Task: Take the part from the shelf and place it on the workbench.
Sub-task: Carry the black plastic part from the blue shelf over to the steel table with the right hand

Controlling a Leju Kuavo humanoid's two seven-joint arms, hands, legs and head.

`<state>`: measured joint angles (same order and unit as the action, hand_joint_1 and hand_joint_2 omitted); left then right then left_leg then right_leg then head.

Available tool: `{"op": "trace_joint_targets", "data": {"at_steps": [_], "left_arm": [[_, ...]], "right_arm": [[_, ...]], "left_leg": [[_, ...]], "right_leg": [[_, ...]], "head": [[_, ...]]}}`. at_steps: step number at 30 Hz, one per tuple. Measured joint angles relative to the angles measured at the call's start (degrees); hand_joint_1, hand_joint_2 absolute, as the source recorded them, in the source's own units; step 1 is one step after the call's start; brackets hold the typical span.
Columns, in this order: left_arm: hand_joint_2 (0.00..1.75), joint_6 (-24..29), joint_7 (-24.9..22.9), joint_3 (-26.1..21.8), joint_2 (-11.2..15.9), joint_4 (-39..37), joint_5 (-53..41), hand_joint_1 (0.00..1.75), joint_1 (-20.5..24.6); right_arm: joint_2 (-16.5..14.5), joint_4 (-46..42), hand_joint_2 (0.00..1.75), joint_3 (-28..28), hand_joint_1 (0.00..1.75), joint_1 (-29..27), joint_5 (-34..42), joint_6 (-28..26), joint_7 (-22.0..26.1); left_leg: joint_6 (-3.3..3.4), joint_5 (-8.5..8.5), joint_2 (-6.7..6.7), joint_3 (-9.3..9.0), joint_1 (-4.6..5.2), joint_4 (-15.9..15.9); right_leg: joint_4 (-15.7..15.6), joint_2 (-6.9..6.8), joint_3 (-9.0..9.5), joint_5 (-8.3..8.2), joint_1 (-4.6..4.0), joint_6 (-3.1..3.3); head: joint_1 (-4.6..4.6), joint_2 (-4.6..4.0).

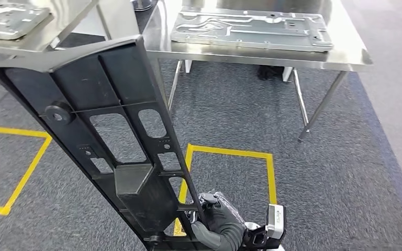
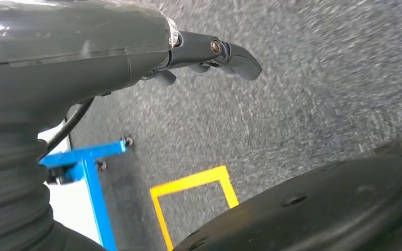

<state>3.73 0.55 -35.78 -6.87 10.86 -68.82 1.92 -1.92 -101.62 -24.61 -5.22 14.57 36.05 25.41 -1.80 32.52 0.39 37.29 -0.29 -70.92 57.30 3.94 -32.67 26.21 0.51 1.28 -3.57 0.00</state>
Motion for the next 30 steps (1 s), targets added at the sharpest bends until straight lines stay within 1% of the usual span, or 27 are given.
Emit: {"op": "trace_joint_targets", "data": {"at_steps": [1,2,3,4,5,6,7,8,9,11,12,13,14,15,17,18,19,21,22,23,24,25,26,27,28,29,30], "left_arm": [[1.75,0.1,-0.2,0.0,0.0,0.0,0.0,0.0,0.0],[1.75,0.3,-0.4,0.0,0.0,0.0,0.0,0.0,0.0],[1.75,0.5,-0.7,0.0,0.1,0.0,0.1,0.0,0.0],[1.75,0.6,-0.9,0.0,0.1,0.0,0.1,0.0,0.0],[1.75,0.8,-1.1,0.0,0.0,0.0,0.1,0.0,0.0],[1.75,0.9,-1.2,0.0,0.0,0.0,0.2,0.0,0.0],[1.75,1.0,-1.3,0.0,0.0,0.0,0.2,0.0,0.0],[1.75,1.1,-1.3,0.0,-0.1,0.0,0.2,0.0,0.0],[1.75,1.2,-1.3,0.0,-0.1,0.0,0.2,0.0,-0.1],[1.75,1.4,-1.0,0.0,-0.1,0.0,0.2,0.0,-0.4],[1.75,1.5,-0.9,0.0,-0.1,0.0,0.2,0.0,-0.5],[1.75,1.5,-0.8,0.0,-0.1,0.0,0.1,0.0,-0.6],[1.75,1.5,-0.7,0.0,-0.1,0.0,0.1,0.0,-0.6],[1.75,1.5,-0.6,0.0,-0.1,0.0,0.1,0.0,-0.7],[1.75,1.5,-0.5,0.0,-0.1,0.0,0.0,0.0,-0.8],[1.75,1.4,-0.4,0.0,-0.1,0.0,0.0,0.0,-0.8],[1.75,1.4,-0.4,0.0,-0.1,0.0,0.0,0.0,-0.8],[1.75,1.3,-0.4,0.0,-0.1,0.0,0.0,0.0,-0.8],[1.75,1.2,-0.4,0.0,-0.1,0.0,0.0,0.0,-0.8],[1.75,1.2,-0.5,0.0,0.0,0.0,0.1,0.0,-0.8],[1.75,1.1,-0.5,0.0,0.0,0.0,0.2,0.0,-0.8],[1.75,1.1,-0.5,-0.1,0.1,0.0,0.3,0.0,-0.7],[1.75,1.1,-0.5,-0.1,0.1,0.0,0.4,0.0,-0.5],[1.75,1.1,-0.5,-0.2,0.1,0.0,0.5,0.0,-0.4],[1.75,1.1,-0.5,-0.2,0.1,0.0,0.6,0.0,-0.3],[1.75,1.1,-0.6,-0.3,0.1,0.0,0.7,0.0,-0.2],[1.75,1.1,-0.6,-0.3,0.1,0.0,0.8,0.0,-0.2]], "right_arm": [[0.0,0.1,1.75,0.0,1.75,0.0,0.1,0.0,0.2],[0.0,0.2,1.75,0.0,1.75,0.1,0.2,0.1,0.4],[0.0,0.3,1.75,0.0,1.75,0.1,0.2,0.1,0.6],[0.0,0.4,1.75,0.0,1.75,0.2,0.3,0.2,0.8],[0.0,0.5,1.75,0.0,1.75,0.2,0.4,0.3,0.9],[-0.1,0.6,1.75,0.0,1.75,0.2,0.4,0.4,1.0],[-0.1,0.6,1.75,0.0,1.75,0.2,0.5,0.6,1.1],[-0.1,0.6,1.75,0.0,1.75,0.3,0.6,0.7,1.1],[-0.1,0.7,1.75,0.0,1.75,0.4,0.6,0.9,1.2],[-0.1,0.8,1.75,0.0,1.75,0.6,0.7,1.0,1.2],[-0.1,0.9,1.75,0.0,1.75,0.6,0.7,1.0,1.2],[-0.1,1.0,1.75,0.0,1.75,0.6,0.7,1.1,1.2],[-0.1,1.1,1.75,0.0,1.75,0.6,0.8,1.1,1.2],[-0.1,1.2,1.75,0.0,1.75,0.6,0.8,1.1,1.2],[-0.1,1.3,1.75,0.0,1.75,0.6,0.8,1.1,1.2],[-0.1,1.3,1.75,0.0,1.75,0.6,0.9,1.1,1.2],[-0.1,1.3,1.75,0.0,1.75,0.6,0.9,1.1,1.2],[-0.1,1.4,1.75,0.0,1.75,0.6,1.0,1.1,1.2],[-0.1,1.4,1.75,0.0,1.75,0.6,1.0,1.1,1.2],[-0.1,1.4,1.75,0.0,1.75,0.7,1.0,1.2,1.2],[-0.2,1.5,1.75,0.0,1.75,0.8,1.0,1.3,1.2],[-0.2,1.5,1.75,0.0,1.75,0.9,1.1,1.4,1.2],[-0.3,1.6,1.75,0.0,1.75,1.0,1.1,1.4,1.2],[-0.3,1.7,1.75,0.0,1.75,1.0,1.1,1.5,1.2],[-0.3,1.8,1.75,0.0,1.75,1.0,1.1,1.6,1.2],[-0.3,2.0,1.75,0.0,1.75,1.0,1.1,1.7,1.2],[-0.3,2.1,1.75,0.0,1.75,1.0,1.1,1.7,1.2]], "left_leg": [[0.01,-2.41,0.64,-1.69,-0.16,4.1],[0.09,-4.1,1.67,-3.34,-0.29,8.0],[0.34,-5.17,2.54,-4.58,-0.39,10.9],[0.65,-5.53,3.16,-5.22,-0.39,12.4],[1.06,-5.34,3.28,-5.32,-0.28,12.7],[1.48,-5.48,2.88,-5.32,-0.21,12.7],[1.85,-5.59,2.36,-5.33,-0.23,12.8],[2.25,-5.68,1.8,-5.4,-0.28,13.0],[2.62,-5.75,1.13,-5.45,-0.34,13.2],[3.12,-5.69,-0.32,-5.46,-0.27,13.3],[3.23,-5.63,-1.07,-5.43,-0.21,13.3],[3.26,-5.57,-1.82,-5.43,-0.17,13.3],[3.25,-5.48,-2.54,-5.48,-0.15,13.3],[3.17,-5.39,-3.14,-5.58,-0.13,13.3],[2.88,-5.15,-3.92,-5.89,-0.03,13.3],[2.63,-5.04,-4.11,-6.02,0.08,13.2],[2.36,-4.96,-4.23,-6.09,0.16,13.2],[1.76,-4.95,-4.39,-6.2,0.26,13.3],[1.48,-4.88,-4.35,-6.22,0.26,13.3],[1.17,-4.52,-3.85,-6.1,0.24,12.9],[0.88,-3.63,-3.05,-5.53,0.23,11.6],[0.63,-2.13,-2.09,-4.32,0.19,9.0],[0.4,-0.24,-1.2,-2.53,0.15,5.2],[0.24,1.48,-0.77,-0.48,0.12,1.1],[0.12,2.42,-0.61,1.17,0.1,-2.1],[0.07,2.26,-0.57,1.96,0.09,-3.4],[0.07,0.86,-0.57,1.53,0.05,-2.1]], "right_leg": [[0.2,0.85,0.09,0.11,0.04,-0.16],[0.4,1.59,0.09,0.25,0.0,-0.4],[0.6,2.27,-0.01,0.37,-0.03,-0.68],[0.8,2.8,-0.2,0.44,-0.06,-0.99],[0.8,3.25,-0.41,0.42,-0.07,-1.34],[0.8,3.7,-0.57,0.37,-0.01,-1.67],[0.9,3.56,-0.65,0.46,0.05,-1.98],[1.7,2.58,-0.99,0.96,0.0,-2.28],[3.5,1.05,-1.86,2.11,-0.07,-2.54],[10.6,-2.33,-5.36,5.72,-0.15,-2.93],[14.5,-3.09,-7.36,7.3,-0.1,-3.06],[17.1,-3.45,-8.74,8.0,-0.04,-3.12],[17.6,-3.62,-9.01,7.55,-0.01,-3.12],[15.6,-3.82,-8.02,6.09,0.01,-3.02],[7.2,-4.65,-3.62,2.4,-0.15,-2.46],[3.6,-5.03,-1.74,1.24,-0.31,-2.15],[1.4,-5.29,-0.64,0.75,-0.48,-1.87],[0.6,-5.18,-0.37,0.68,-0.69,-1.51],[0.4,-5.0,-0.26,0.56,-0.48,-1.29],[0.1,-4.83,-0.1,0.41,-0.28,-1.08],[-0.2,-4.7,0.07,0.24,-0.05,-0.8],[-0.4,-4.58,0.23,0.11,0.15,-0.56],[-0.4,-4.45,0.24,0.12,0.11,-0.38],[-0.4,-4.28,0.24,0.14,0.07,-0.22],[-0.4,-4.03,0.27,0.18,0.02,-0.16],[-0.3,-3.73,0.33,0.22,-0.02,-0.14],[-0.3,-3.39,0.44,0.27,-0.02,-0.17]], "head": [[0.0,0.0],[0.0,0.0],[-0.01,0.0],[0.0,0.0],[0.01,0.0],[0.01,0.0],[0.01,0.0],[0.02,0.0],[0.02,0.0],[0.02,0.0],[0.01,0.0],[0.01,0.0],[0.01,0.0],[0.01,0.0],[0.01,0.0],[0.01,0.0],[0.01,0.0],[0.01,0.0],[0.01,0.0],[0.01,0.0],[0.0,0.0],[-0.01,0.0],[-0.01,0.0],[-0.01,0.0],[-0.01,0.0],[-0.01,0.0],[-0.01,0.0]]}}
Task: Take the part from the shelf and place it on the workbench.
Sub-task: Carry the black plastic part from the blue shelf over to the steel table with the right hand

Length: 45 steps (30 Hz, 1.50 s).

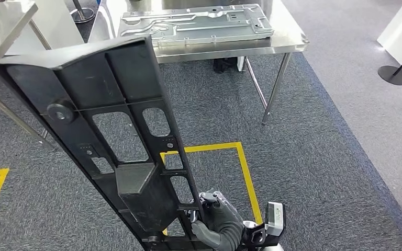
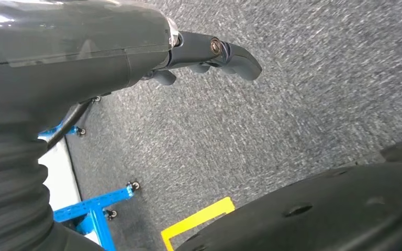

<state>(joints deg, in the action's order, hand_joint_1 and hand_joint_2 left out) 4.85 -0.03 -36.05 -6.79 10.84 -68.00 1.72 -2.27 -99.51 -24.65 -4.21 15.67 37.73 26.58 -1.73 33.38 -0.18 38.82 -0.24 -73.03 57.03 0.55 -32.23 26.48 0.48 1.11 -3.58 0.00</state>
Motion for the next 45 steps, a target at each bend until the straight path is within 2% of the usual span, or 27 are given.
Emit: {"op": "trace_joint_targets", "data": {"at_steps": [2,4,7,9,10,12,13,14,15,16,18,20,24,26,28,29,30,31,33,34,35,38,40,41,43,44,45], "left_arm": [[1.75,0.0,-0.1,0.0,0.0,0.0,0.0,0.0,-0.2],[1.75,0.0,-0.1,0.0,0.0,0.0,0.0,0.0,-0.3],[1.75,0.0,-0.1,0.0,0.0,0.0,0.0,0.0,-0.3],[1.75,-0.1,0.0,0.0,-0.1,0.0,0.0,0.0,-0.2],[1.75,-0.1,0.0,0.0,-0.1,0.0,0.0,0.0,-0.2],[1.75,-0.2,0.0,0.0,-0.1,0.0,0.0,0.0,-0.2],[1.75,-0.2,0.1,0.0,-0.1,0.0,0.0,0.0,-0.3],[1.75,-0.3,0.1,0.0,-0.1,0.0,0.0,0.0,-0.3],[1.75,-0.4,0.2,0.0,-0.1,0.0,0.0,0.0,-0.3],[1.75,-0.4,0.2,0.0,-0.1,0.0,0.0,0.0,-0.3],[1.75,-0.5,0.3,0.0,-0.1,0.0,-0.1,0.0,-0.3],[1.75,-0.6,0.3,0.0,-0.1,0.0,-0.1,0.0,-0.2],[1.75,-0.7,0.3,0.0,0.1,0.0,-0.4,0.0,-0.2],[1.75,-0.7,0.3,0.0,0.1,0.0,-0.5,0.0,-0.1],[1.75,-0.7,0.3,0.0,0.2,0.0,-0.5,0.0,0.2],[1.75,-0.7,0.3,0.0,0.2,0.0,-0.5,0.0,0.3],[1.75,-0.7,0.3,0.0,0.2,0.0,-0.5,0.0,0.4],[1.75,-0.7,0.3,0.0,0.2,0.0,-0.5,0.0,0.4],[1.75,-0.7,0.2,0.0,0.2,0.0,-0.5,0.0,0.2],[1.75,-0.7,0.2,0.0,0.2,0.0,-0.5,0.0,0.1],[1.75,-0.7,0.3,0.0,0.2,0.0,-0.5,0.0,0.1],[1.75,-0.7,0.5,0.0,0.2,0.0,-0.4,0.0,0.1],[1.75,-0.7,0.5,0.0,0.1,0.0,-0.5,0.0,0.1],[1.75,-0.7,0.5,0.0,0.1,0.0,-0.5,0.0,0.0],[1.75,-0.7,0.5,0.0,0.1,0.0,-0.5,0.0,0.0],[1.75,-0.7,0.5,0.0,0.1,0.0,-0.5,0.0,0.0],[1.75,-0.7,0.5,0.0,0.1,0.0,-0.5,0.0,0.0]], "right_arm": [[0.0,0.1,1.75,0.0,1.75,0.0,0.0,0.0,0.0],[0.0,0.2,1.75,0.0,1.75,0.0,0.0,0.0,0.0],[0.0,0.1,1.75,0.0,1.75,0.0,0.0,0.0,0.1],[0.0,0.1,1.75,0.0,1.75,0.0,0.0,0.0,0.1],[0.0,0.1,1.75,0.0,1.75,0.0,0.0,0.0,0.1],[0.0,0.1,1.75,0.0,1.75,0.0,0.0,0.0,0.2],[0.0,0.1,1.75,0.0,1.75,0.0,0.0,0.0,0.2],[0.0,0.1,1.75,0.0,1.75,-0.1,0.0,0.0,0.2],[0.0,0.1,1.75,0.0,1.75,-0.1,0.0,0.0,0.2],[0.0,0.1,1.75,0.0,1.75,-0.1,0.0,0.0,0.2],[0.0,0.1,1.75,0.0,1.75,-0.1,0.0,0.0,0.2],[0.0,0.1,1.75,0.0,1.75,-0.1,0.0,0.0,0.3],[0.0,0.0,1.75,0.0,1.75,-0.3,0.0,-0.1,0.7],[0.0,-0.1,1.75,0.0,1.75,-0.4,0.0,-0.1,0.8],[0.0,-0.1,1.75,0.0,1.75,-0.5,0.0,-0.1,0.9],[0.0,0.0,1.75,0.0,1.75,-0.6,0.0,-0.1,0.9],[0.0,0.0,1.75,0.0,1.75,-0.7,0.0,-0.1,0.9],[0.0,0.0,1.75,0.0,1.75,-0.7,0.0,-0.1,0.9],[0.0,-0.1,1.75,0.0,1.75,-0.8,0.0,-0.1,0.9],[0.0,-0.1,1.75,0.0,1.75,-0.7,0.0,0.0,0.9],[0.0,-0.1,1.75,0.0,1.75,-0.7,0.0,0.0,0.9],[0.0,-0.1,1.75,0.0,1.75,-0.7,0.0,0.0,1.0],[0.0,-0.3,1.75,0.0,1.75,-0.5,0.0,-0.1,1.0],[0.0,-0.3,1.75,0.0,1.75,-0.5,0.0,-0.1,1.0],[0.0,-0.4,1.75,0.0,1.75,-0.4,0.0,-0.2,1.0],[0.0,-0.4,1.75,0.0,1.75,-0.5,0.0,-0.2,1.0],[0.0,-0.4,1.75,0.0,1.75,-0.5,0.0,-0.3,0.9]], "left_leg": [[0.12,-4.26,0.21,-3.5,-0.15,7.8],[0.63,-6.56,0.61,-6.37,-0.13,14.1],[1.77,-6.74,0.77,-6.66,0.03,15.2],[2.49,-6.93,0.65,-6.77,-0.1,15.5],[2.79,-7.0,0.53,-6.81,-0.21,15.6],[3.09,-6.97,0.29,-6.7,-0.15,15.6],[3.11,-6.96,0.19,-6.65,-0.11,15.6],[3.11,-6.94,0.12,-6.64,-0.08,15.6],[3.09,-6.92,0.08,-6.68,-0.06,15.6],[3.04,-6.88,0.07,-6.78,-0.05,15.6],[2.78,-6.73,0.08,-7.03,0.04,15.5],[2.28,-6.62,0.08,-7.08,0.14,15.5],[1.0,-5.89,0.13,-6.88,0.16,14.8],[0.56,-3.09,0.3,-4.54,0.1,9.8],[0.24,0.28,0.38,-0.55,0.06,2.0],[0.14,0.79,0.38,0.85,0.06,-0.5],[0.09,0.16,0.38,1.3,0.05,-1.0],[0.1,-1.56,0.38,0.58,0.03,0.9],[0.32,-5.76,0.42,-3.0,0.02,8.7],[0.59,-6.99,0.48,-4.6,0.05,12.1],[0.91,-7.48,0.54,-5.49,0.1,14.1],[1.95,-7.29,0.72,-5.84,0.15,15.2],[2.59,-7.25,0.64,-6.18,-0.02,15.5],[2.85,-7.2,0.54,-6.33,-0.07,15.6],[3.21,-6.95,0.39,-6.43,0.0,15.6],[3.27,-6.84,0.37,-6.49,0.04,15.5],[3.27,-6.71,0.39,-6.62,0.06,15.5]], "right_leg": [[0.2,0.67,0.27,0.21,0.0,-0.27],[0.5,1.18,0.25,0.45,-0.18,-0.75],[0.6,1.4,-0.01,0.52,-0.27,-1.72],[2.1,0.94,-0.53,1.63,-0.16,-2.4],[4.4,0.58,-1.56,3.06,-0.1,-2.71],[12.1,0.05,-5.32,6.91,0.05,-3.18],[15.7,-0.02,-7.1,8.17,0.13,-3.31],[17.5,-0.06,-8.08,8.39,0.18,-3.36],[17.0,-0.11,-7.87,7.44,0.21,-3.3],[14.0,-0.17,-6.44,5.54,0.23,-3.15],[5.6,-0.42,-2.25,1.82,0.13,-2.63],[1.0,-0.51,-0.17,0.55,-0.21,-1.98],[0.1,-0.25,0.16,0.41,-0.11,-0.76],[-0.3,-0.25,0.48,0.29,0.13,-0.25],[-0.3,-0.24,0.52,0.42,0.05,0.02],[-0.2,-0.2,0.58,0.5,0.0,0.09],[-0.2,-0.1,0.68,0.6,-0.04,0.1],[-0.1,0.05,0.87,0.74,-0.04,0.05],[0.1,0.38,1.33,1.18,-0.13,-0.26],[0.2,0.52,1.44,1.41,-0.24,-0.51],[0.3,0.6,1.42,1.58,-0.33,-0.78],[0.4,0.63,1.35,1.9,-0.36,-1.74],[2.6,0.36,0.57,3.23,-0.28,-2.41],[5.5,0.19,-0.82,4.67,-0.18,-2.67],[13.5,-0.02,-5.28,8.02,-0.02,-2.99],[16.5,-0.06,-7.17,8.74,0.04,-3.05],[17.6,-0.1,-8.09,8.28,0.1,-3.06]], "head": [[0.01,0.0],[0.01,0.0],[0.01,0.0],[0.02,0.0],[0.02,0.0],[0.02,0.0],[0.02,0.0],[0.02,0.0],[0.02,0.0],[0.02,0.0],[0.02,0.0],[0.02,0.0],[0.02,0.0],[0.01,0.0],[0.0,0.0],[0.0,0.0],[0.0,0.0],[0.0,0.0],[0.0,0.0],[0.01,0.0],[0.01,0.0],[0.02,0.0],[0.02,0.0],[0.02,0.0],[0.02,0.0],[0.02,0.0],[0.02,0.0]]}}
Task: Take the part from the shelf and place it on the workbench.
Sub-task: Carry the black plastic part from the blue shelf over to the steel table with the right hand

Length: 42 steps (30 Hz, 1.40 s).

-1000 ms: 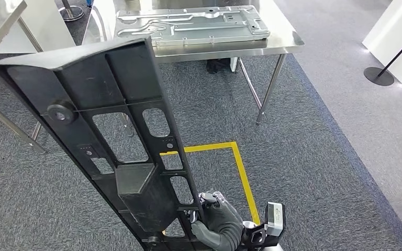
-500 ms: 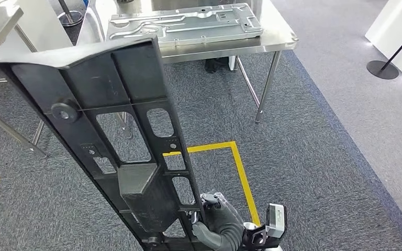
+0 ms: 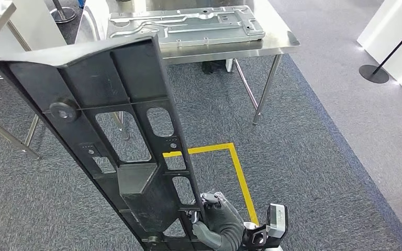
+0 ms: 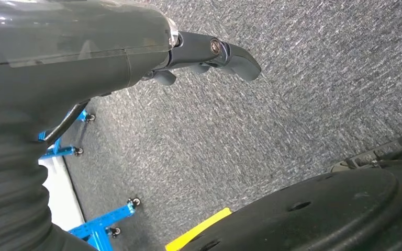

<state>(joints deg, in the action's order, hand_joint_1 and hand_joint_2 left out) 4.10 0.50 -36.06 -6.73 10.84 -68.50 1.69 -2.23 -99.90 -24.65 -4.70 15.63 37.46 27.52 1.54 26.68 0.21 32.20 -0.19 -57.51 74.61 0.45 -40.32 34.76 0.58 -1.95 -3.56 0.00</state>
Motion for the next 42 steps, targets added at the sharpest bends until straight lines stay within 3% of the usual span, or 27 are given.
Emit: {"op": "trace_joint_targets", "data": {"at_steps": [1,3,5,7,10,11,13,14,15,16,18,20,25,27,29,30,31,33,35,37,40,42], "left_arm": [[1.75,0.0,0.0,0.0,0.0,0.0,0.0,0.0,0.0],[1.75,0.0,0.0,0.0,0.0,0.0,0.0,0.0,-0.1],[1.75,0.0,0.0,0.0,-0.1,0.0,0.0,0.0,-0.1],[1.75,0.0,-0.1,0.0,0.0,0.0,0.0,0.0,-0.1],[1.75,0.0,-0.1,0.0,0.1,0.0,0.0,0.0,-0.1],[1.75,0.0,-0.1,0.0,0.1,0.0,0.0,0.0,0.0],[1.75,0.0,0.0,0.0,0.1,0.0,0.0,0.0,0.2],[1.75,0.0,0.0,0.0,0.2,0.0,0.0,0.0,0.3],[1.75,0.0,0.0,0.0,0.2,0.0,0.0,0.0,0.4],[1.75,0.0,0.0,0.0,0.2,0.0,0.0,0.0,0.5],[1.75,0.0,0.0,0.0,0.2,0.0,0.0,0.0,0.3],[1.75,-0.1,-0.1,0.0,0.2,0.0,0.0,0.0,0.1],[1.75,-0.1,0.1,0.0,0.1,0.0,0.2,0.0,0.1],[1.75,-0.1,0.1,0.0,0.1,0.0,0.3,0.0,0.0],[1.75,-0.1,0.1,0.0,0.1,0.0,0.4,0.0,0.0],[1.75,-0.1,0.2,-0.1,0.1,0.0,0.5,0.0,-0.1],[1.75,-0.1,0.2,-0.1,0.1,0.0,0.6,0.0,-0.1],[1.75,-0.1,0.3,-0.2,0.0,0.0,0.6,0.0,-0.2],[1.75,0.0,0.3,-0.4,0.0,0.0,0.6,0.0,-0.2],[1.75,0.0,0.4,-0.5,0.0,0.0,0.6,0.0,-0.3],[1.75,0.1,0.6,-0.6,0.1,0.0,0.6,0.0,-0.3],[1.75,0.1,0.6,-0.8,0.1,0.0,0.6,0.0,-0.3]], "right_arm": [[0.0,0.0,1.75,0.0,1.75,0.0,0.0,0.0,0.0],[0.0,0.0,1.75,0.0,1.75,0.1,0.0,-0.1,0.0],[0.0,0.0,1.75,0.0,1.75,0.2,0.0,-0.1,0.0],[0.0,-0.1,1.75,0.0,1.75,0.2,0.0,0.0,-0.1],[0.0,-0.2,1.75,0.0,1.75,0.2,0.1,0.1,-0.1],[-0.1,-0.2,1.75,0.0,1.75,0.3,0.1,0.2,-0.1],[-0.1,-0.2,1.75,0.0,1.75,0.4,0.1,0.3,-0.2],[-0.1,-0.2,1.75,0.0,1.75,0.3,0.1,0.3,-0.2],[-0.1,-0.2,1.75,0.0,1.75,0.3,0.1,0.3,-0.3],[-0.1,-0.2,1.75,0.0,1.75,0.3,0.1,0.3,-0.3],[-0.1,-0.2,1.75,0.0,1.75,0.3,0.1,0.3,-0.3],[-0.1,-0.2,1.75,0.0,1.75,0.3,0.1,0.4,-0.3],[-0.1,-0.2,1.75,0.0,1.75,0.4,0.1,0.6,-0.3],[-0.1,-0.2,1.75,0.0,1.75,0.5,0.1,0.7,-0.3],[-0.1,-0.1,1.75,0.0,1.75,0.5,0.1,0.7,-0.3],[-0.1,0.0,1.75,0.0,1.75,0.5,0.1,0.7,-0.3],[0.0,0.0,1.75,0.0,1.75,0.5,0.1,0.7,-0.3],[0.0,0.1,1.75,0.0,1.75,0.6,0.2,0.9,-0.3],[0.0,0.2,1.75,0.0,1.75,0.7,0.3,1.1,-0.3],[0.0,0.2,1.75,0.0,1.75,0.7,0.5,1.4,-0.2],[0.0,0.2,1.75,0.0,1.75,0.7,0.7,1.6,-0.2],[0.0,0.3,1.75,0.0,1.75,0.8,0.8,1.6,-0.1]], "left_leg": [[-0.06,0.17,0.04,-0.23,0.01,0.0],[-0.31,0.61,0.12,-0.9,0.03,0.0],[-0.82,1.04,0.16,-1.27,0.19,-0.1],[-1.42,1.26,0.14,-1.35,0.28,0.0],[-2.27,2.43,0.14,-0.89,0.31,-1.5],[-2.51,3.74,0.16,0.25,0.3,-4.0],[-2.88,7.04,0.18,4.27,0.15,-11.7],[-3.04,7.98,0.17,6.27,0.09,-15.0],[-3.15,7.85,0.17,7.48,0.05,-16.7],[-3.21,6.52,0.17,7.56,-0.01,-16.0],[-3.17,1.78,0.16,4.8,-0.18,-9.0],[-2.78,-0.85,0.19,1.94,-0.22,-2.5],[-0.96,-0.56,0.41,0.97,-0.15,-0.6],[-0.43,-0.41,0.27,0.59,-0.25,-0.3],[-0.15,-0.12,0.2,0.46,-0.17,-0.4],[-0.09,0.03,0.22,0.34,-0.13,-0.4],[-0.09,0.22,0.27,0.14,-0.09,-0.4],[-0.24,0.7,0.39,-0.61,-0.02,-0.4],[-0.64,1.22,0.45,-1.16,0.17,-0.4],[-1.19,1.57,0.43,-1.27,0.26,-0.4],[-2.06,2.28,0.39,-1.46,0.29,-0.8],[-2.54,4.54,0.38,0.68,0.27,-5.5]], "right_leg": [[-1.4,-0.05,0.34,-1.64,0.04,0.08],[-9.4,-0.18,3.79,-6.23,0.04,0.53],[-15.5,-0.26,6.46,-8.46,-0.24,1.08],[-16.4,-0.16,6.7,-8.33,-0.53,1.51],[-17.2,-0.06,7.36,-8.39,-0.04,2.29],[-17.5,-0.12,7.7,-8.36,0.13,2.57],[-17.6,-0.27,8.08,-8.05,0.03,2.97],[-17.5,-0.29,8.24,-7.88,-0.01,3.07],[-17.5,-0.23,8.44,-7.7,-0.04,3.09],[-17.5,-0.12,8.74,-7.48,-0.04,3.04],[-17.4,0.19,9.53,-6.9,-0.04,2.75],[-17.2,0.44,9.97,-6.31,-0.27,2.19],[-16.0,0.39,9.72,-5.04,-0.31,0.63],[-10.5,0.16,7.03,-2.38,-0.17,0.09],[-2.5,0.0,2.32,0.42,-0.11,-0.16],[-0.3,-0.05,0.66,0.54,-0.09,-0.17],[-0.3,-0.09,0.12,-0.51,-0.1,-0.07],[-6.7,-0.12,2.39,-5.33,-0.21,0.47],[-13.9,-0.17,5.38,-8.45,-0.55,1.23],[-16.0,-0.14,6.14,-8.48,-0.89,1.73],[-16.9,-0.05,6.91,-8.43,-0.52,2.42],[-17.5,-0.19,7.85,-8.23,-0.24,2.93]], "head": [[0.0,0.0],[0.0,0.0],[0.0,0.0],[0.0,0.0],[-0.02,0.0],[-0.03,0.0],[-0.04,0.0],[-0.04,0.0],[-0.04,0.0],[-0.04,0.0],[-0.04,0.0],[-0.04,0.0],[-0.01,0.0],[-0.01,0.0],[-0.02,0.0],[-0.02,0.0],[-0.02,0.0],[-0.01,0.0],[-0.01,0.0],[-0.01,0.0],[-0.03,0.0],[-0.04,0.0]]}}
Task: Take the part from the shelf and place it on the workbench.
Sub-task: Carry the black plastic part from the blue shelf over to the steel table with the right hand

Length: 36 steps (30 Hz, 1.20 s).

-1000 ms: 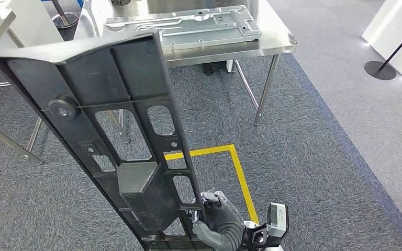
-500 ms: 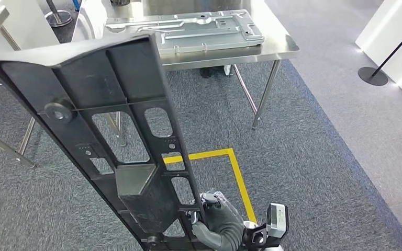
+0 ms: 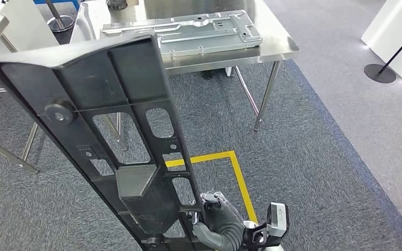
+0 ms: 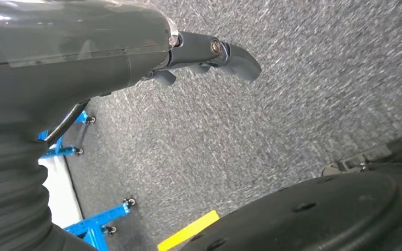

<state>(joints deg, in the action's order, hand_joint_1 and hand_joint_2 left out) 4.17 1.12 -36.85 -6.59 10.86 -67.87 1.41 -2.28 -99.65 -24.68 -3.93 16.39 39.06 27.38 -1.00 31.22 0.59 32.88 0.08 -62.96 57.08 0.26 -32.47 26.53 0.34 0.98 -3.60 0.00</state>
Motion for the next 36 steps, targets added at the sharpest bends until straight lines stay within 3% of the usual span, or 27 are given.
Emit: {"op": "trace_joint_targets", "data": {"at_steps": [2,3,4,5,7,8,10,13,15,17,18,19,20,22,23,25,28,30,33,34,35,36], "left_arm": [[1.75,0.0,0.0,-0.2,0.0,0.0,0.0,0.0,0.2],[1.75,0.0,0.1,-0.2,0.0,0.0,0.0,0.0,0.4],[1.75,0.0,0.1,-0.2,0.0,0.0,0.0,0.0,0.5],[1.75,0.0,0.0,-0.2,0.0,0.0,0.0,0.0,0.5],[1.75,-0.1,0.0,-0.2,0.0,0.0,0.0,0.0,0.3],[1.75,-0.1,0.0,-0.2,0.0,0.0,0.0,0.0,0.2],[1.75,-0.1,0.0,-0.2,0.0,0.0,0.0,0.0,0.2],[1.75,-0.2,0.0,-0.2,-0.1,0.0,-0.1,0.0,0.2],[1.75,-0.3,-0.1,-0.2,-0.1,0.0,-0.2,0.0,0.1],[1.75,-0.5,-0.1,-0.2,-0.1,0.0,-0.3,0.0,0.1],[1.75,-0.5,-0.1,-0.2,-0.1,0.0,-0.3,0.0,0.1],[1.75,-0.6,-0.1,-0.2,-0.1,0.0,-0.3,0.0,0.1],[1.75,-0.6,-0.1,-0.2,-0.1,0.0,-0.4,0.0,0.0],[1.75,-0.7,-0.2,-0.2,-0.1,0.0,-0.4,0.0,-0.1],[1.75,-0.7,-0.2,-0.2,-0.1,0.0,-0.4,0.0,-0.1],[1.75,-0.6,-0.2,-0.2,-0.1,0.0,-0.3,0.0,-0.2],[1.75,-0.5,-0.1,-0.2,-0.1,0.0,-0.3,0.0,-0.3],[1.75,-0.4,-0.1,-0.2,0.0,0.0,-0.3,0.0,-0.2],[1.75,-0.1,-0.1,-0.3,0.0,0.0,-0.1,0.0,0.1],[1.75,0.0,-0.1,-0.3,0.0,0.0,0.0,0.0,0.2],[1.75,0.0,-0.1,-0.3,0.0,0.0,0.0,0.0,0.3],[1.75,0.0,-0.1,-0.3,0.0,0.0,0.0,0.0,0.3]], "right_arm": [[0.0,0.1,1.75,0.0,1.75,0.0,0.0,0.0,0.0],[0.0,0.2,1.75,0.0,1.75,0.0,0.0,0.0,0.0],[0.0,0.3,1.75,0.0,1.75,0.0,0.0,0.0,0.0],[0.0,0.3,1.75,0.0,1.75,0.0,0.0,0.0,0.0],[0.0,0.4,1.75,0.0,1.75,0.0,0.0,0.0,0.0],[0.0,0.4,1.75,0.0,1.75,0.0,0.0,0.0,0.0],[0.0,0.4,1.75,0.0,1.75,0.0,0.0,0.0,0.0],[0.0,0.4,1.75,0.0,1.75,0.0,0.1,0.0,0.0],[0.0,0.4,1.75,0.0,1.75,0.1,0.0,0.0,0.1],[0.0,0.4,1.75,0.0,1.75,0.0,0.0,0.0,0.1],[0.0,0.4,1.75,0.0,1.75,-0.1,0.0,0.0,0.1],[0.0,0.4,1.75,0.0,1.75,-0.2,0.0,-0.1,0.0],[0.1,0.5,1.75,0.0,1.75,-0.2,0.0,0.0,0.0],[0.1,0.4,1.75,0.0,1.75,-0.3,0.0,0.0,0.0],[0.1,0.5,1.75,0.0,1.75,-0.3,0.0,0.0,0.0],[0.1,0.5,1.75,0.0,1.75,-0.4,0.0,0.1,0.1],[0.1,0.6,1.75,-0.1,1.75,-0.5,0.0,0.2,0.2],[0.1,0.6,1.75,-0.2,1.75,-0.4,0.0,0.2,0.3],[0.1,0.6,1.75,-0.3,1.75,-0.5,0.0,0.2,0.3],[0.1,0.6,1.75,-0.3,1.75,-0.6,0.0,0.2,0.3],[0.1,0.6,1.75,-0.3,1.75,-0.6,0.0,0.2,0.3],[0.1,0.6,1.75,-0.3,1.75,-0.6,0.0,0.2,0.3]], "left_leg": [[-0.32,2.98,-0.01,4.49,-0.1,-7.9],[-0.42,3.4,-0.02,6.32,-0.14,-10.6],[-0.47,2.61,-0.02,7.12,-0.17,-11.2],[-0.44,0.68,-0.03,6.71,-0.19,-9.4],[-0.11,-4.04,-0.05,3.5,-0.16,-1.6],[0.23,-5.37,-0.06,1.98,-0.05,1.8],[1.0,-5.64,-0.03,0.65,0.2,4.7],[2.12,-5.09,0.1,-0.18,0.04,5.3],[2.67,-4.61,0.06,-1.14,-0.18,5.6],[2.88,-3.97,0.02,-1.65,-0.14,5.6],[2.85,-3.63,0.04,-1.92,-0.12,5.5],[2.78,-3.24,0.08,-2.32,-0.11,5.5],[2.69,-2.79,0.11,-2.91,-0.11,5.5],[2.39,-1.71,0.14,-4.33,-0.12,5.5],[2.18,-1.23,0.14,-4.99,-0.11,5.6],[1.54,-0.6,0.1,-5.79,-0.1,5.8],[0.55,-0.85,0.09,-6.28,0.0,4.6],[0.25,-0.4,0.08,-4.05,-0.01,0.0],[-0.28,3.79,0.04,3.03,-0.14,-9.8],[-0.39,4.77,0.03,4.68,-0.16,-11.0],[-0.41,4.48,0.03,5.39,-0.17,-10.3],[-0.34,2.71,0.02,5.2,-0.17,-7.8]], "right_leg": [[0.0,-0.17,0.56,0.54,-0.1,0.34],[0.0,-0.18,0.88,0.84,-0.15,0.4],[0.0,-0.13,1.29,1.17,-0.17,0.39],[0.0,-0.04,1.81,1.52,-0.17,0.33],[0.0,0.15,2.99,2.34,-0.2,0.05],[0.0,0.26,3.38,2.75,-0.26,-0.2],[0.1,0.36,3.72,3.19,-0.36,-0.87],[1.4,0.35,3.78,3.47,-0.4,-1.83],[5.7,0.25,1.55,5.45,-0.22,-2.39],[13.1,0.13,-3.29,8.28,0.05,-2.91],[15.9,0.09,-5.6,8.89,0.16,-3.08],[17.0,0.07,-7.08,8.36,0.21,-3.14],[15.9,0.05,-7.47,6.7,0.24,-3.07],[8.6,0.04,-5.55,1.22,0.2,-2.59],[5.3,0.0,-4.53,-0.41,0.01,-2.28],[2.0,-0.08,-3.6,-1.4,-0.43,-1.56],[1.1,-0.02,-2.27,-1.12,-0.28,-0.43],[0.5,-0.05,-0.71,-0.62,-0.02,0.13],[0.4,-0.05,0.85,0.69,-0.09,0.54],[0.4,0.01,1.43,1.19,-0.13,0.56],[0.4,0.08,2.11,1.71,-0.15,0.54],[0.4,0.15,2.88,2.27,-0.16,0.47]], "head": [[-0.01,0.0],[-0.01,0.0],[-0.01,0.0],[-0.01,0.0],[0.0,0.0],[0.0,0.0],[0.01,0.0],[0.01,0.0],[0.02,0.0],[0.02,0.0],[0.02,0.0],[0.02,0.0],[0.02,0.0],[0.02,0.0],[0.03,0.0],[0.08,0.0],[0.12,0.0],[0.08,0.0],[0.06,0.0],[0.06,0.0],[0.07,0.0],[0.07,0.0]]}}
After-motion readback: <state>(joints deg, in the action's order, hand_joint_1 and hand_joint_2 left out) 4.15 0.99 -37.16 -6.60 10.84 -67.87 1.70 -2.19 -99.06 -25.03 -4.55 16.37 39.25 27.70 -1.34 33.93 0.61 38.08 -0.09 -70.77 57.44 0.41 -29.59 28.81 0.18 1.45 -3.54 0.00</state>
